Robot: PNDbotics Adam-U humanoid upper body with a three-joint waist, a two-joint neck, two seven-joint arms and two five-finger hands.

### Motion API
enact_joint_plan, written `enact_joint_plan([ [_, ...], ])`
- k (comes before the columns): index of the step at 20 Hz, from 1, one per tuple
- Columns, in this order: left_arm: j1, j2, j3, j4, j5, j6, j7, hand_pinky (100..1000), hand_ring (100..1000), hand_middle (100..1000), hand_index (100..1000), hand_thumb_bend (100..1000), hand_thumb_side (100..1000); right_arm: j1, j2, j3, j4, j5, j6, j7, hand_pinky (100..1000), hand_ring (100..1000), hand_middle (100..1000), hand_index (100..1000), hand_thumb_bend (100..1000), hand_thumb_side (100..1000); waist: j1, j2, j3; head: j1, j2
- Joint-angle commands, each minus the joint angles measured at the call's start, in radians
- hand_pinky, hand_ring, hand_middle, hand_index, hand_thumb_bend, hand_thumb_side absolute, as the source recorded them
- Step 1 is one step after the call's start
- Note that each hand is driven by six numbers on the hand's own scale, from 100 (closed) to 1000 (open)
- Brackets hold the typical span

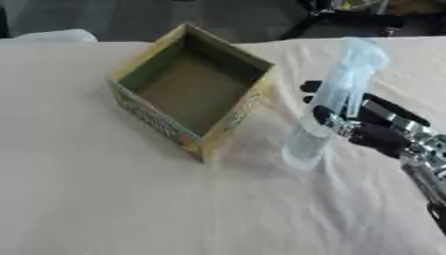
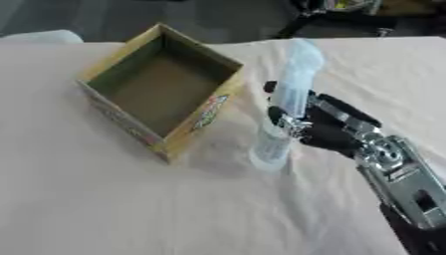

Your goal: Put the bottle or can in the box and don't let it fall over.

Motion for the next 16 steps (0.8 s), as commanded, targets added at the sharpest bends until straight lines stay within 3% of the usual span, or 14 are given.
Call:
enact_joint_plan([
  [1,-0.006,0.021,0.002,-0.014,-0.002,-0.002,-0.004,989,1000,997,718,102,756,-0.016,-0.008,-0.002,-0.003,-0.017,0.000,0.011,1000,1000,1000,1000,100,578,0.001,-0.014,0.001,-0.003,-0.013],
  [16,-0.011,0.020,0.001,-0.014,-0.001,-0.004,-0.011,989,1000,998,718,100,755,-0.035,0.008,0.015,0.013,-0.067,0.006,0.044,1000,1000,1000,1000,100,570,0.002,-0.009,0.010,-0.005,-0.019],
])
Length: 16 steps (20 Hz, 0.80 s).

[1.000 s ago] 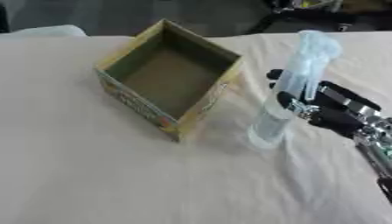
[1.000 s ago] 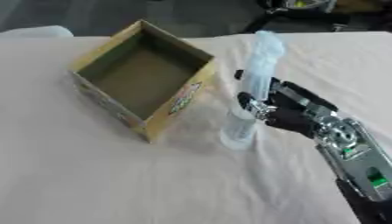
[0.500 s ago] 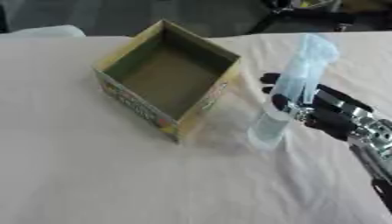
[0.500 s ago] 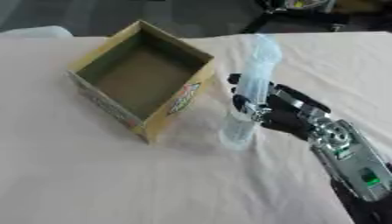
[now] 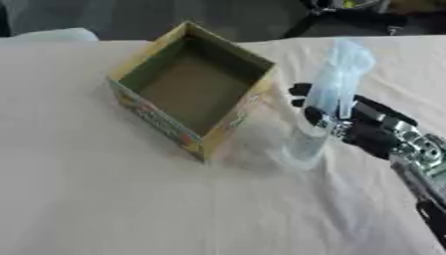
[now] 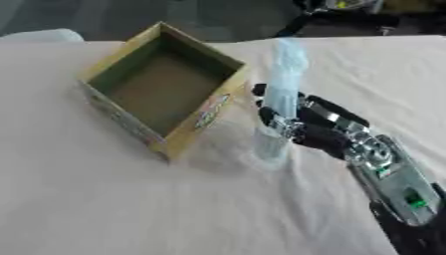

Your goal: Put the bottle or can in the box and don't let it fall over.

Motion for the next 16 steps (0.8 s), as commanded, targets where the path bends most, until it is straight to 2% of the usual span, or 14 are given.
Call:
enact_joint_plan([
  [1,-0.006,0.020,0.001,-0.014,-0.001,-0.002,-0.004,989,1000,997,718,100,754,-0.016,-0.009,0.001,-0.003,-0.015,0.000,0.012,1000,1000,1000,1000,100,569,0.001,-0.014,0.002,-0.002,-0.014],
  [10,-0.007,0.020,0.002,-0.016,-0.001,-0.001,-0.003,989,1000,997,718,100,753,-0.009,-0.008,0.000,0.011,0.018,0.026,-0.005,1000,1000,1000,1000,100,505,0.001,-0.016,0.000,0.009,-0.007],
  [12,-0.007,0.020,0.003,-0.016,-0.001,-0.001,-0.003,989,1000,997,718,100,753,-0.006,-0.009,-0.002,0.012,0.028,0.029,-0.018,1000,1000,1000,1000,100,496,0.001,-0.017,-0.001,0.020,-0.003],
  [16,-0.007,0.020,0.003,-0.017,0.000,-0.002,-0.001,989,1000,996,718,100,751,-0.003,-0.014,-0.001,0.011,0.037,0.031,-0.033,1000,1000,1000,1000,100,488,0.004,-0.018,-0.002,0.078,0.013],
])
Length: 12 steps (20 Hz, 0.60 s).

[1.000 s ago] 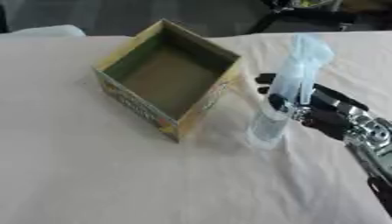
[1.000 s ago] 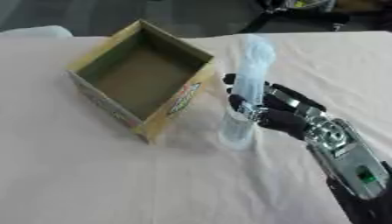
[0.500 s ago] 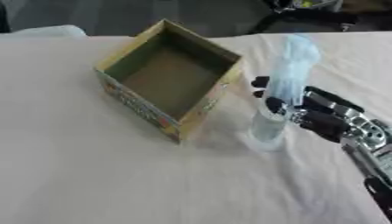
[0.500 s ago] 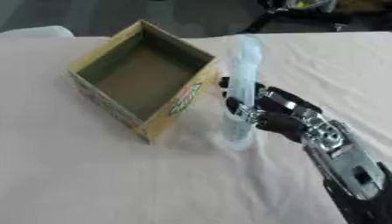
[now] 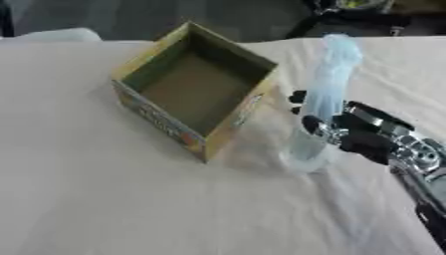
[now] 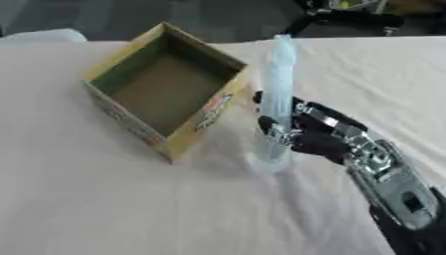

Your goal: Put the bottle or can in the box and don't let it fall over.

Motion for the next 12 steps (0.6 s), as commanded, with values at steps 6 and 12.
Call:
enact_joint_plan([
  [6,-0.002,0.021,0.004,-0.017,0.002,-0.005,0.001,989,1000,995,718,100,749,0.000,-0.032,-0.003,-0.009,0.010,-0.001,0.000,1000,1000,1000,1000,100,485,0.007,-0.023,0.002,0.074,0.032],
  [12,-0.001,0.020,0.005,-0.017,0.002,-0.005,0.003,990,1000,995,718,100,749,0.012,-0.033,-0.002,-0.005,0.015,0.000,0.011,1000,1000,1000,1000,100,480,0.006,-0.024,0.002,0.084,0.038],
])
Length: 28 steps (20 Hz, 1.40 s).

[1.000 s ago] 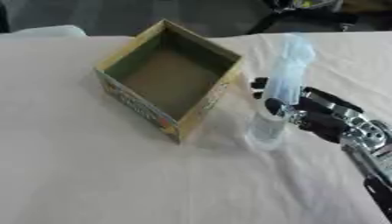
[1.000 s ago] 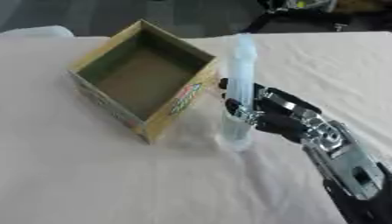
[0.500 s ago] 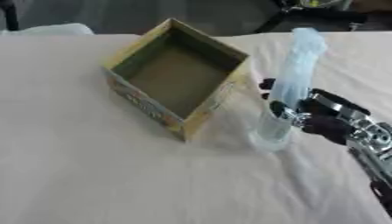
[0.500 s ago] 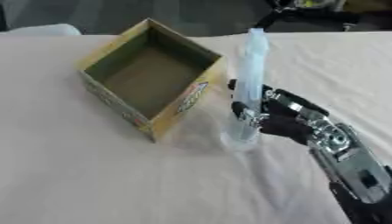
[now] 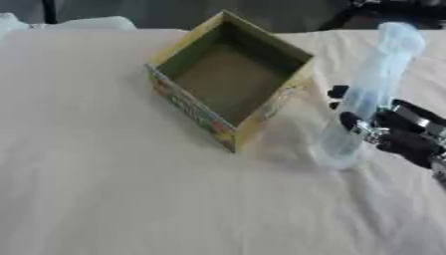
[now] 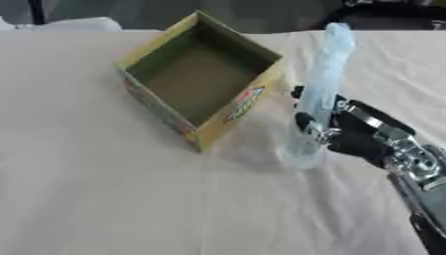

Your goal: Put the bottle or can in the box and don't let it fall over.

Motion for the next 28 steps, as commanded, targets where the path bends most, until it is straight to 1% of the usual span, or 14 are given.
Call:
enact_joint_plan([
  [1,-0.001,0.020,0.005,-0.017,0.001,-0.003,0.001,990,1000,995,718,100,749,-0.004,-0.024,-0.001,-0.003,0.001,0.001,0.008,1000,1000,1000,1000,100,480,0.000,-0.023,0.001,0.005,0.003],
  [8,0.000,0.019,0.005,-0.017,0.001,-0.002,0.000,990,1000,995,718,100,749,-0.002,-0.017,0.004,0.012,-0.035,0.017,0.022,1000,1000,1000,1000,100,464,0.000,-0.023,0.002,0.003,-0.002],
  [10,0.000,0.018,0.006,-0.017,0.000,-0.002,0.000,990,1000,995,718,100,748,0.000,-0.016,0.004,0.016,-0.039,0.020,0.021,1000,1000,970,1000,100,455,0.000,-0.023,0.002,0.002,-0.002],
  [12,0.000,0.018,0.005,-0.016,0.000,-0.002,0.000,990,1000,994,717,100,747,0.001,-0.015,0.004,0.019,-0.045,0.024,0.017,1000,1000,911,1000,100,449,0.001,-0.023,0.001,0.002,-0.002],
  [13,0.000,0.018,0.005,-0.016,0.000,-0.002,-0.001,991,1000,994,716,100,747,0.001,-0.014,0.003,0.021,-0.048,0.025,0.014,1000,1000,869,1000,100,426,0.001,-0.023,0.001,0.002,-0.002],
  [14,0.000,0.018,0.005,-0.016,0.001,-0.002,-0.001,991,1000,994,716,100,747,0.001,-0.014,0.003,0.023,-0.053,0.025,0.009,1000,1000,850,1000,100,427,0.001,-0.023,0.001,0.002,-0.002],
  [23,0.000,0.018,0.006,-0.015,0.001,-0.004,-0.003,991,1000,988,715,100,746,-0.001,-0.012,0.005,0.036,-0.071,0.037,-0.036,1000,1000,759,1000,100,419,0.003,-0.020,0.001,0.000,-0.004],
  [25,0.000,0.019,0.006,-0.015,0.000,-0.004,-0.004,992,1000,987,714,100,747,-0.001,-0.011,0.004,0.036,-0.072,0.042,-0.046,1000,1000,707,1000,100,418,0.002,-0.020,0.001,0.001,-0.004],
  [28,0.000,0.019,0.005,-0.015,0.000,-0.004,-0.004,992,1000,988,714,100,747,-0.002,-0.010,0.004,0.037,-0.078,0.050,-0.060,1000,1000,675,1000,100,418,0.002,-0.019,0.002,0.000,-0.006],
])
